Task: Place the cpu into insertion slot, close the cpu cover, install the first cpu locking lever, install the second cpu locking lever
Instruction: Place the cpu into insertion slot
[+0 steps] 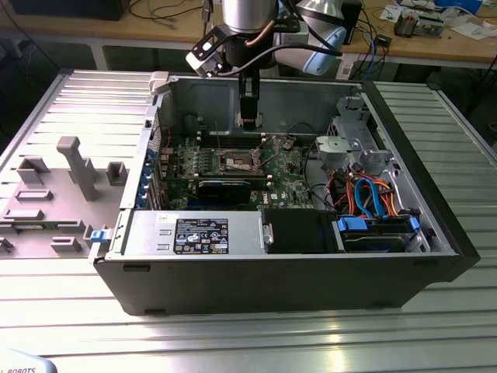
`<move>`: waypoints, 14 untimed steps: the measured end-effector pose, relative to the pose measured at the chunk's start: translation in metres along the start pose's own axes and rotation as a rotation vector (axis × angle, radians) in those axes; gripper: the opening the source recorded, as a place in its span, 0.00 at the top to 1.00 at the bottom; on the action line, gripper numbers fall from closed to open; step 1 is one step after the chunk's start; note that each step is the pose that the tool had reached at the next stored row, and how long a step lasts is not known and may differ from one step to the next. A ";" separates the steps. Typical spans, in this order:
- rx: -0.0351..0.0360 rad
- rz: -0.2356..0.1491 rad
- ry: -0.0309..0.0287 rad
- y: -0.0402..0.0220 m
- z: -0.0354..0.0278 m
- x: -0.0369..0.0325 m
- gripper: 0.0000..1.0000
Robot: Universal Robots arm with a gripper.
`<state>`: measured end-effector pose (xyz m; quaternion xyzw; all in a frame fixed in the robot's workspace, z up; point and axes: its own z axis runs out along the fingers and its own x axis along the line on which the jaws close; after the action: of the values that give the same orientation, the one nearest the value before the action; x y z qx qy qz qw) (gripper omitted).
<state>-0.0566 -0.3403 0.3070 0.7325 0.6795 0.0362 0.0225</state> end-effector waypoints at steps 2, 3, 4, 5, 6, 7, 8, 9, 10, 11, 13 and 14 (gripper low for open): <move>0.0000 0.000 0.0001 -0.0001 0.0017 0.0000 0.46; 0.0000 0.000 0.0001 -0.0002 0.0024 0.0000 0.46; 0.0001 0.000 0.0001 -0.0003 0.0030 0.0000 0.46; 0.0000 0.000 0.0000 -0.0003 0.0037 -0.0001 0.46; 0.0000 0.000 0.0000 -0.0004 0.0047 -0.0001 0.46; 0.0000 0.000 0.0001 -0.0005 0.0056 -0.0001 0.46; 0.0000 0.000 0.0000 -0.0005 0.0060 -0.0001 0.46; 0.0000 0.000 0.0001 -0.0005 0.0064 -0.0001 0.46; 0.0000 0.000 0.0001 -0.0006 0.0072 -0.0001 0.46; 0.0000 0.000 0.0001 -0.0006 0.0077 -0.0002 0.46; 0.0000 0.000 0.0001 -0.0007 0.0090 -0.0002 0.46; 0.0000 0.000 0.0000 -0.0008 0.0095 -0.0002 0.46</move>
<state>-0.0566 -0.3403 0.2975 0.7325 0.6795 0.0362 0.0225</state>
